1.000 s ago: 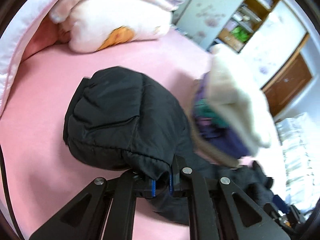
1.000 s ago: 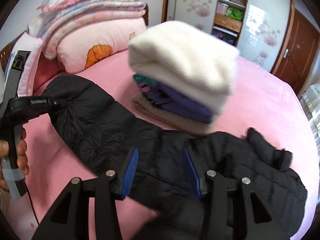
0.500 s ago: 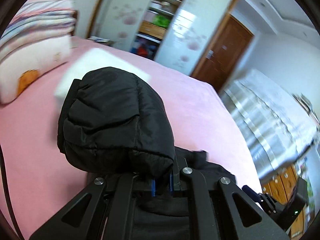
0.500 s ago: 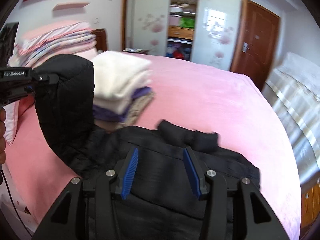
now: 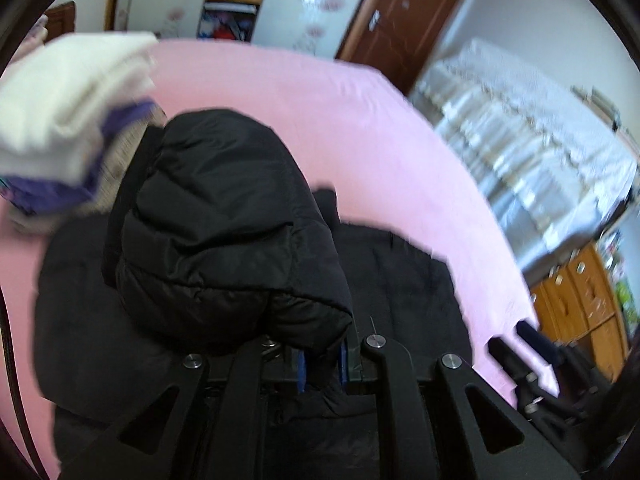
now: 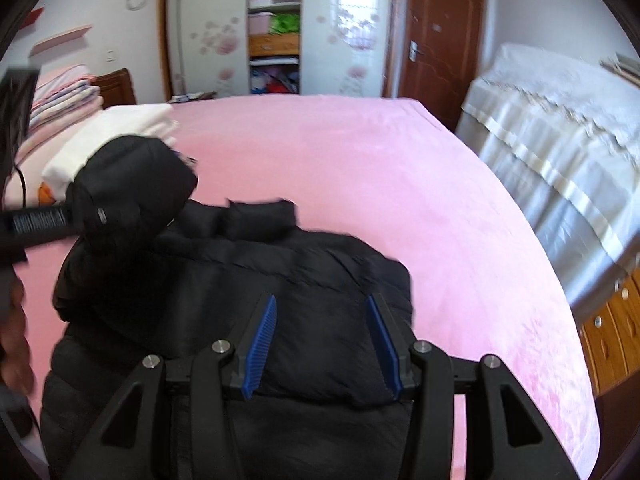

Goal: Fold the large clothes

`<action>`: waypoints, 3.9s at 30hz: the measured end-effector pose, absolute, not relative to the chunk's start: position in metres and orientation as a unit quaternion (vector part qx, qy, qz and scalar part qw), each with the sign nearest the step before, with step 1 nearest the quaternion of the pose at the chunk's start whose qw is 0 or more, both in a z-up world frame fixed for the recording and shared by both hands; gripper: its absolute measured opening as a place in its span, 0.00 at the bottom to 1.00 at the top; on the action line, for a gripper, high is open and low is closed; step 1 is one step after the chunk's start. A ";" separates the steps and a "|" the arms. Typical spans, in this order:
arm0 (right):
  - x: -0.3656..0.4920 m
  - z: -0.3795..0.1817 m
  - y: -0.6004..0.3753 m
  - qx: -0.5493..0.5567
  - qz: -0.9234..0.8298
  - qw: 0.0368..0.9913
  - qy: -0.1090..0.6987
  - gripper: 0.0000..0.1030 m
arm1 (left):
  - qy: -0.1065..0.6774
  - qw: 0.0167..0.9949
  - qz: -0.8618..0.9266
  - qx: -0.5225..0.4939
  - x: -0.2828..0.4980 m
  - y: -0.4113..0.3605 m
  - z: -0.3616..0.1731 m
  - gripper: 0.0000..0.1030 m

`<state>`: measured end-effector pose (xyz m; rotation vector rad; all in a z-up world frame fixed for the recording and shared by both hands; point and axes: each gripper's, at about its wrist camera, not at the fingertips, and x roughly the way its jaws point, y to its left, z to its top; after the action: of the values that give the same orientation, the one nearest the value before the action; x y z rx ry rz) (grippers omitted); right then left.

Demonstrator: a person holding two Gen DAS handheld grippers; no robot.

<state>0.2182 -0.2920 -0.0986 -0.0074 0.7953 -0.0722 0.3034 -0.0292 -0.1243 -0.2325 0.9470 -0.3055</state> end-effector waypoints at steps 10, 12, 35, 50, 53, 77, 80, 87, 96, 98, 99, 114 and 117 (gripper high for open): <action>0.216 -0.130 -0.321 0.028 -0.042 0.909 0.413 0.46 | 0.470 0.859 -0.178 -0.096 0.280 -0.065 -0.163 0.60; 0.217 -0.129 -0.320 0.029 -0.038 0.910 0.412 0.46 | 0.462 0.861 -0.187 -0.100 0.272 -0.061 -0.156 0.61; 0.240 -0.105 -0.330 0.082 0.002 0.906 0.414 0.58 | 0.398 0.899 -0.064 -0.172 0.253 0.116 -0.131 0.65; 0.301 -0.138 -0.296 0.029 0.021 0.887 0.460 0.05 | 0.440 0.891 -0.021 -0.112 0.306 0.122 -0.141 0.65; 0.284 -0.121 -0.296 -0.011 -0.009 0.907 0.422 0.05 | 0.447 0.890 -0.020 -0.092 0.316 0.110 -0.144 0.65; 0.296 -0.224 -0.310 -0.048 -0.064 0.864 0.497 0.07 | 0.487 0.873 0.015 0.002 0.340 0.086 -0.229 0.66; 0.296 -0.219 -0.312 -0.050 -0.068 0.865 0.495 0.15 | 0.480 0.877 0.016 0.009 0.336 0.085 -0.226 0.66; 0.282 -0.196 -0.325 -0.018 -0.076 0.871 0.485 0.32 | 0.469 0.883 0.005 0.000 0.316 0.091 -0.203 0.66; 0.256 -0.126 -0.294 -0.026 -0.056 0.920 0.387 0.34 | 0.426 0.904 0.000 -0.029 0.271 0.102 -0.166 0.74; 0.265 -0.118 -0.281 -0.014 -0.027 0.925 0.378 0.34 | 0.431 0.902 0.001 -0.038 0.267 0.104 -0.171 0.74; 0.270 -0.118 -0.275 -0.013 -0.020 0.926 0.377 0.34 | 0.437 0.899 0.001 -0.041 0.266 0.104 -0.176 0.74; 0.335 -0.185 -0.258 -0.041 -0.030 0.897 0.440 0.34 | 0.448 0.893 0.002 -0.051 0.271 0.109 -0.215 0.78; 0.334 -0.187 -0.264 -0.035 -0.032 0.895 0.443 0.34 | 0.446 0.894 0.005 -0.047 0.271 0.107 -0.218 0.80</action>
<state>0.3344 -0.2636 -0.1875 -0.0735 0.9181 -0.0668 0.2712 0.1073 -0.2178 -0.0967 0.9241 0.0102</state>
